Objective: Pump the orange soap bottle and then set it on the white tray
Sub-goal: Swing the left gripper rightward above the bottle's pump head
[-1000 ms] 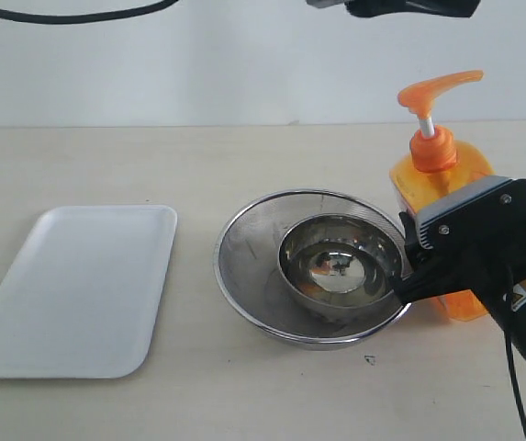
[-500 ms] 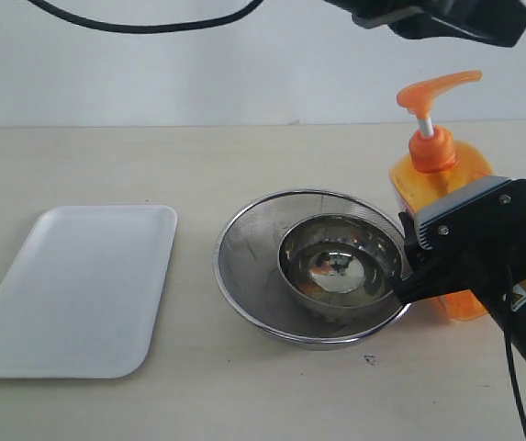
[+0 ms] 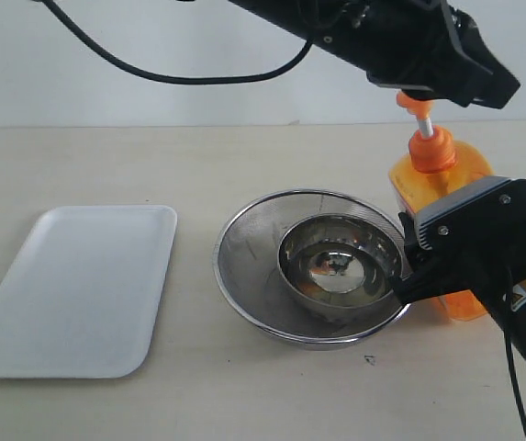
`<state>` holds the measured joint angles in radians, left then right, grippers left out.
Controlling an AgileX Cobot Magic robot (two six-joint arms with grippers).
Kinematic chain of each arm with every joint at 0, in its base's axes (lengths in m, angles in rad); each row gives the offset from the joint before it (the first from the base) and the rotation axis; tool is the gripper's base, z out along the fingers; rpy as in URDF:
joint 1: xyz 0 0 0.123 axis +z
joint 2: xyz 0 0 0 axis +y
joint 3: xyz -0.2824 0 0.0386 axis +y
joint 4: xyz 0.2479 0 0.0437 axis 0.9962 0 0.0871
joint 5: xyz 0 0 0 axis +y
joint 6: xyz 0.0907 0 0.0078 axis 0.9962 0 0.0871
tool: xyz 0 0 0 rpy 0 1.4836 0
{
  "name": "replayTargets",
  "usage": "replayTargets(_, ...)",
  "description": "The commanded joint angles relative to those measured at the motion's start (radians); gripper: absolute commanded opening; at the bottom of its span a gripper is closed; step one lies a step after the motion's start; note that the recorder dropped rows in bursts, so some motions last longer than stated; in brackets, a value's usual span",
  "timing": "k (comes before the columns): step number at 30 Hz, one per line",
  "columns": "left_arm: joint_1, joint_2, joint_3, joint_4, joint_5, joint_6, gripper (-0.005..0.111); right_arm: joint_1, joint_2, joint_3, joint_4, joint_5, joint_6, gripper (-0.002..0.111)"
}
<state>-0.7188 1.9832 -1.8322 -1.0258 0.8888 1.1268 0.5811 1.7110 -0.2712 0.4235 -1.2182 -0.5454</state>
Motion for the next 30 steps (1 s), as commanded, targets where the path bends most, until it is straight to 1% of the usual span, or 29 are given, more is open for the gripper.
replayTargets(1, -0.004, 0.010, -0.006, 0.002, -0.053, 0.025, 0.005, -0.003, -0.003, 0.001, -0.010, -0.003, -0.003, 0.000)
replayTargets(7, -0.002, 0.012, -0.006, 0.067, -0.154, 0.017, 0.005, -0.003, -0.003, 0.001, -0.010, -0.003, -0.003, 0.000)
replayTargets(11, 0.001, 0.018, -0.006, 0.112, -0.190, -0.002, 0.005, -0.003, -0.003, 0.001, -0.010, -0.003, 0.003, 0.000)
replayTargets(14, 0.027, 0.018, -0.006, 0.111, -0.198, -0.014, 0.005, -0.003, -0.003, 0.001, -0.010, -0.003, 0.005, 0.000)
replayTargets(18, 0.059, 0.018, -0.006, 0.111, -0.187, -0.036, 0.005, -0.003, -0.003, 0.001, -0.010, -0.003, 0.005, 0.000)
replayTargets(25, 0.062, 0.018, -0.006, 0.126, -0.153, -0.036, 0.005, -0.003, -0.003, 0.001, -0.010, -0.003, 0.007, 0.000)
replayTargets(30, 0.072, 0.018, -0.006, 0.132, -0.072, -0.036, 0.005, -0.003, -0.003, 0.001, -0.008, -0.003, 0.008, 0.000)
